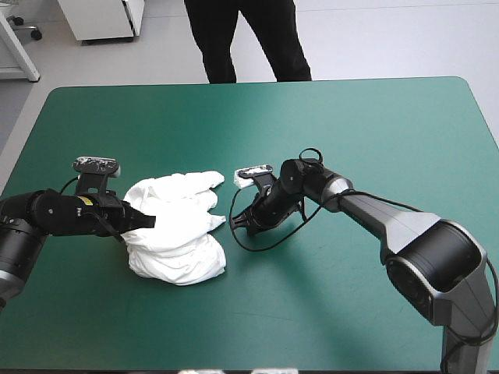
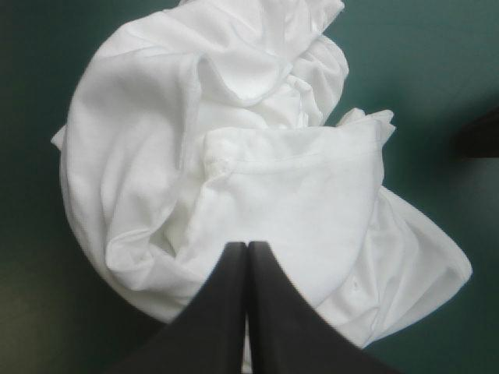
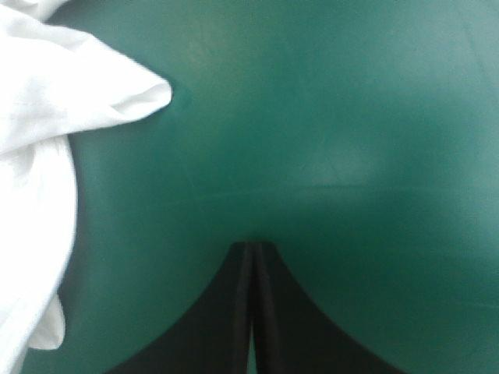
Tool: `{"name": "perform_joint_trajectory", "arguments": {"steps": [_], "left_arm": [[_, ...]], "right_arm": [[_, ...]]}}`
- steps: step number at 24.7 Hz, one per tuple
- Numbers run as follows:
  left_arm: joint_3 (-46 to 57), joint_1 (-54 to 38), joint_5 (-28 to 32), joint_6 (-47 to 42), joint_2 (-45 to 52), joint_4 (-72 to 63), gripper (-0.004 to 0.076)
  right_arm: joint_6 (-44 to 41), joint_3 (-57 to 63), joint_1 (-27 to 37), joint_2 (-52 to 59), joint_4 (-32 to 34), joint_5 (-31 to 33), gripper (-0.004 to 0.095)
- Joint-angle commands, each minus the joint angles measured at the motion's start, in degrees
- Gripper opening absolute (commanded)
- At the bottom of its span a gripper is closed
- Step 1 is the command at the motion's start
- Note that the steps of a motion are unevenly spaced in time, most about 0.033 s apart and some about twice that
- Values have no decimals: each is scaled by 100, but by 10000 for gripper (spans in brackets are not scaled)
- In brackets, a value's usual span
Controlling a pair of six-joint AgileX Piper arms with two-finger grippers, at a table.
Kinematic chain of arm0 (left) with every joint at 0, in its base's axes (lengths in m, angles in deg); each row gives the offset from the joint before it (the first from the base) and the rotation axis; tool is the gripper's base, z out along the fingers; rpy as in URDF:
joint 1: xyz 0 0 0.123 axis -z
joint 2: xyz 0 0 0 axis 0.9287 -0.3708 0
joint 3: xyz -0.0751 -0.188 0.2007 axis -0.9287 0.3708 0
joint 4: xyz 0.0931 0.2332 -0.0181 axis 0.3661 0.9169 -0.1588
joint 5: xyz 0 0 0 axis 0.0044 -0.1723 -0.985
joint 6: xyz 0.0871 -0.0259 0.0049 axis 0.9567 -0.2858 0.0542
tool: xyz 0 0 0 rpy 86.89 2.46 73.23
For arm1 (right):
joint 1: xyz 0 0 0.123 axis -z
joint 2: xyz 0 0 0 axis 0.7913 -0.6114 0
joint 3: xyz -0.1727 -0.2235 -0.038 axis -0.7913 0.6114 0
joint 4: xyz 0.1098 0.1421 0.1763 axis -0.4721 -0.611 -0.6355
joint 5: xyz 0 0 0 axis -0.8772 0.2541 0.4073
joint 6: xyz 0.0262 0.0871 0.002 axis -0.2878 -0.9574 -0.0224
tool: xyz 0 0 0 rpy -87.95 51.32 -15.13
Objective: Fold the cloth
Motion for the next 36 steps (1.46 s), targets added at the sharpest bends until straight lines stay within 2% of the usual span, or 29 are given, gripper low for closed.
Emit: {"name": "perform_joint_trajectory", "arguments": {"steps": [1,8,16,18,19,29,33,36], "left_arm": [[-148,1,193,-23,100,-146,-9],[-148,1,182,-23,100,-146,-9],[-148,1,173,-23,100,-146,-9],[-148,1,173,-23,100,-146,-9],[-148,1,173,-23,100,-146,-9],[-158,1,185,-23,100,-127,-9],[-250,1,66,-81,73,-17,-9],[-762,1,-112,-82,-130,443,-8]], "right_arm": [[57,-139,-3,278,-95,-19,-17],[57,-151,7,338,18,-19,-17],[-647,-151,262,1146,1395,88,-17],[-900,-151,632,1576,1794,363,-17],[-911,-151,982,1894,1931,728,-17],[-1012,-151,2678,3772,2339,2344,-17],[-1267,-141,2701,4714,2728,2388,-17],[-1353,-141,2701,5076,2690,2388,-17]]}}
